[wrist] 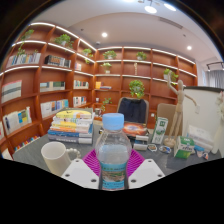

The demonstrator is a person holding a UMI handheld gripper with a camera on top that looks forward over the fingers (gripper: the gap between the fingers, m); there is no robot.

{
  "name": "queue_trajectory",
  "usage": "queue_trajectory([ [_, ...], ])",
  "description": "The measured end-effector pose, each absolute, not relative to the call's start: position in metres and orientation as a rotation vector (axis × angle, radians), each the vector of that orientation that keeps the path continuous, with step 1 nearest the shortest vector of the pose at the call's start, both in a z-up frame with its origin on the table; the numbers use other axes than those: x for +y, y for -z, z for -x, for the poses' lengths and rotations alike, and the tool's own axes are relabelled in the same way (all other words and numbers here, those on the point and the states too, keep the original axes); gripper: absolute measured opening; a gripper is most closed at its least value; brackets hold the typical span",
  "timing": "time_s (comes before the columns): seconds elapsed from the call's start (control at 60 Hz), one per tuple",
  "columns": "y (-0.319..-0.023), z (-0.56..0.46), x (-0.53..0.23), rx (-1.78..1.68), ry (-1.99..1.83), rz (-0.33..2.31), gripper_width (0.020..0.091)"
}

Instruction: Pour water

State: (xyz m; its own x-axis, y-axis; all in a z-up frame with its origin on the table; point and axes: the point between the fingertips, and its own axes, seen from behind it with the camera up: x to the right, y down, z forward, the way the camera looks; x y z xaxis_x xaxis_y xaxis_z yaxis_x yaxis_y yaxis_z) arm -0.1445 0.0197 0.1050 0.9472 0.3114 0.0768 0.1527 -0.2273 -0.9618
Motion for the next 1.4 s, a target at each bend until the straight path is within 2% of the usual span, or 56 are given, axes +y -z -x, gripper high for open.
queue_trajectory([
  [0.217, -0.085, 0.135, 0.021, -0.273, -0.220, 1.782, 0.0286],
  [0.317, -0.071, 0.137, 0.021, -0.284, -0.224, 1.798, 0.0307],
  [0.5, -0.073, 0.136, 0.021, -0.276, -0.209, 1.801, 0.0304],
  [0.733, -0.066, 0.134, 0.017, -0.242, -0.218, 1.835, 0.0486],
  [0.817, -0.059, 0.130, 0.011, -0.225, -0.214, 1.879, 0.0618],
  [0.95, -0.066, 0.120, -0.008, -0.197, -0.184, 1.876, 0.0726],
  [1.4, -0.115, 0.057, -0.105, -0.019, -0.027, 1.813, 0.0775],
])
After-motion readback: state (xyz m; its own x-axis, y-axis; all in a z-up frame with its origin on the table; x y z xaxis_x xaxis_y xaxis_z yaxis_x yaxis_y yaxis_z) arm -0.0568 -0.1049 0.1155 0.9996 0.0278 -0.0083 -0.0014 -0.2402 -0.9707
